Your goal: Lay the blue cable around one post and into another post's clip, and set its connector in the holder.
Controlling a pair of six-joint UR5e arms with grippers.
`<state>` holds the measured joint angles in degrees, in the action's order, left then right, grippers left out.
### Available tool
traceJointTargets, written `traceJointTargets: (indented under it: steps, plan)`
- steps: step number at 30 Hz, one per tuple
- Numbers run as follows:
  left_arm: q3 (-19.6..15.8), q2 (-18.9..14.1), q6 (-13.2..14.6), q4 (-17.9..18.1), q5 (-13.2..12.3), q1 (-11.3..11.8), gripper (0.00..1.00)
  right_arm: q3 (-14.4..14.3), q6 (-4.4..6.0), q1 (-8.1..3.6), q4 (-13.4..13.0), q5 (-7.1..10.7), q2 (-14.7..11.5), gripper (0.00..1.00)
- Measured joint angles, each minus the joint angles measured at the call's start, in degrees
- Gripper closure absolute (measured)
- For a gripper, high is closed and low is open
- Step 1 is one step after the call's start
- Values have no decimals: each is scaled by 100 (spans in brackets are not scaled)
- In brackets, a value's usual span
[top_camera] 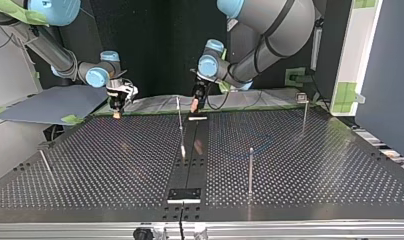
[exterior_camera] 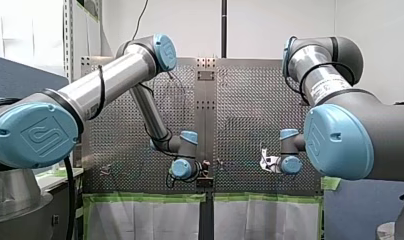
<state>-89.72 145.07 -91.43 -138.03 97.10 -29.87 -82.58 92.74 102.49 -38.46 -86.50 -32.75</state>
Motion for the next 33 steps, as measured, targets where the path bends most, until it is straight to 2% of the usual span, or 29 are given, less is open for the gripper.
traceJointTargets:
  steps: [11,22,33]
  plan:
    - [-11,-16,98,86,-82,-98,0,1,0,3,11,6,11,100]
    - [-245,-291,128,220,-13,-133,0,0,0,4,30,9,25,100]
    - [-604,-391,602,85,-42,-205,0,0,10,3,25,10,39,100]
